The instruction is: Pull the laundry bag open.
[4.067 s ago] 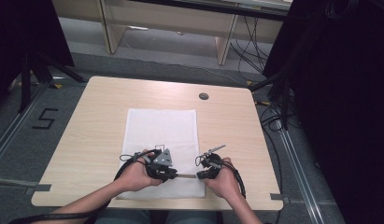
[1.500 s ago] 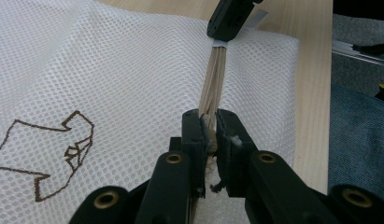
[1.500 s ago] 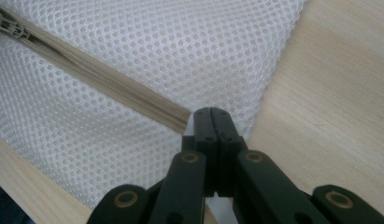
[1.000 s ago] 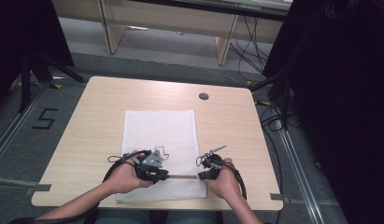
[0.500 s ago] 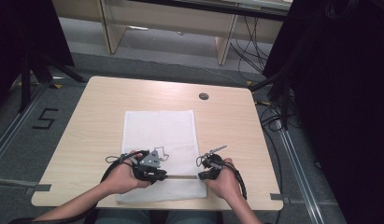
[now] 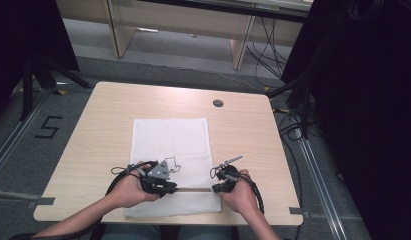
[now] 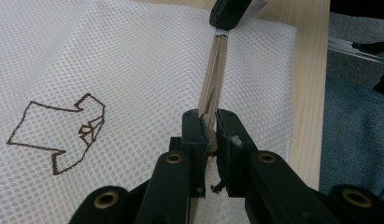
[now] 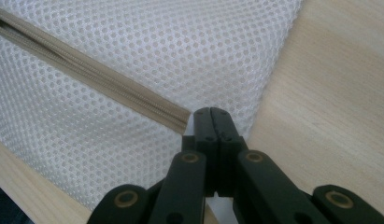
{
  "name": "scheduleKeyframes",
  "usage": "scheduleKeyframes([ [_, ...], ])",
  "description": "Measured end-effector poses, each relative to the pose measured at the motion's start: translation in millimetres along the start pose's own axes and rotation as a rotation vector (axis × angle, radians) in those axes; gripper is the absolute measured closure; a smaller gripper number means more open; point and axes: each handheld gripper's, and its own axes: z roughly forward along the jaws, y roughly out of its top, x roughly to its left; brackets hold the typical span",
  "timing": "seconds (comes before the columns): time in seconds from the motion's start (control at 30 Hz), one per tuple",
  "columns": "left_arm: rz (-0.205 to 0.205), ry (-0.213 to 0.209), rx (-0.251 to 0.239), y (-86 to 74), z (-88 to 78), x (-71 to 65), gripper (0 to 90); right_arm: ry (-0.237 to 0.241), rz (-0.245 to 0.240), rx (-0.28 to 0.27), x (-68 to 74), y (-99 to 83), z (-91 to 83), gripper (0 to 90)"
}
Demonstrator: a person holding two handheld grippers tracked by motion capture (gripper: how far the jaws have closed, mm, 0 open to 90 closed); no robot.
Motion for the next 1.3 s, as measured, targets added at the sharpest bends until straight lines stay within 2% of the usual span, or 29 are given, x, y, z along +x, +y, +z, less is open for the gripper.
scheduleKeyframes([
  [0.03, -0.013, 0.002, 0.004, -0.7, -0.6, -0.2, 81.9, -0.001, 0.000, 0.000, 0.0, 0.0, 0.0, 90.0],
  [0.07, -0.004, 0.005, 0.010, -1.1, -1.8, 0.7, 81.9, -0.001, 0.000, -0.001, 0.1, 0.0, 0.1, 90.0],
  [0.17, -0.032, 0.007, 0.001, -4.2, -4.5, 1.2, 81.9, -0.001, 0.002, 0.002, -0.1, 0.1, -0.2, 90.0],
  [0.23, -0.036, 0.005, -0.005, -6.4, -6.9, 1.7, 81.9, -0.001, 0.003, 0.002, -0.2, 0.0, -0.2, 90.0],
  [0.27, -0.021, 0.011, 0.011, -7.4, -9.2, 2.6, 81.9, -0.002, 0.003, 0.002, -0.2, 0.0, -0.2, 90.0],
  [0.3, -0.041, 0.014, 0.004, -9.0, -9.9, 1.5, 81.9, -0.003, 0.010, 0.006, 0.3, -0.1, -0.5, 90.0],
  [0.33, -0.039, 0.006, 0.005, -10.3, -12.1, 2.7, 81.9, -0.003, 0.011, 0.007, 0.4, -0.1, -0.6, 90.0],
  [0.37, -0.028, 0.016, 0.009, -11.4, -13.9, 3.3, 81.9, -0.002, 0.012, 0.005, 0.4, -0.2, -0.5, 90.0],
  [0.47, -0.037, 0.025, 0.012, -14.4, -18.0, 4.5, 81.9, -0.001, 0.014, 0.001, 0.4, -0.3, -0.1, 90.0],
  [0.57, -0.070, 0.036, 0.001, -22.3, -29.3, 8.8, 81.9, -0.001, 0.013, 0.006, 0.0, -0.1, -0.6, 90.0],
  [0.77, -0.098, 0.045, -0.005, -35.9, -41.2, 10.4, 81.9, -0.003, 0.013, 0.008, 0.3, 0.0, -0.7, 90.0],
  [0.83, -0.094, 0.049, -0.001, -38.7, -45.2, 11.3, 81.9, -0.005, 0.013, 0.008, 0.4, -0.1, -0.7, 90.0],
  [0.87, -0.108, 0.043, -0.010, -40.1, -46.7, 11.3, 81.9, -0.005, 0.013, 0.008, 0.5, -0.1, -0.6, 90.0],
  [1.03, -0.107, 0.065, 0.005, -46.7, -57.4, 14.4, 81.9, -0.004, 0.014, 0.007, 0.4, -0.2, -0.7, 90.0],
  [1.1, -0.127, 0.072, -0.003, -55.5, -64.1, 16.5, 81.9, -0.004, 0.014, 0.006, 0.4, -0.3, -0.6, 90.0],
  [1.17, -0.122, 0.085, 0.007, -59.3, -67.5, 18.2, 81.9, -0.004, 0.014, 0.006, 0.4, -0.3, -0.6, 90.0],
  [1.2, -0.149, 0.093, 0.008, -67.9, -74.3, 19.7, 81.9, -0.005, 0.013, 0.006, 0.3, -0.3, -0.6, 90.0],
  [1.27, -0.145, 0.106, 0.018, -77.9, -82.9, 24.1, 81.9, -0.004, 0.014, 0.006, 0.4, -0.3, -0.6, 90.0],
  [1.3, -0.187, 0.120, 0.007, -83.6, -86.0, 24.4, 81.9, -0.004, 0.014, 0.006, 0.3, -0.2, -0.7, 90.0],
])
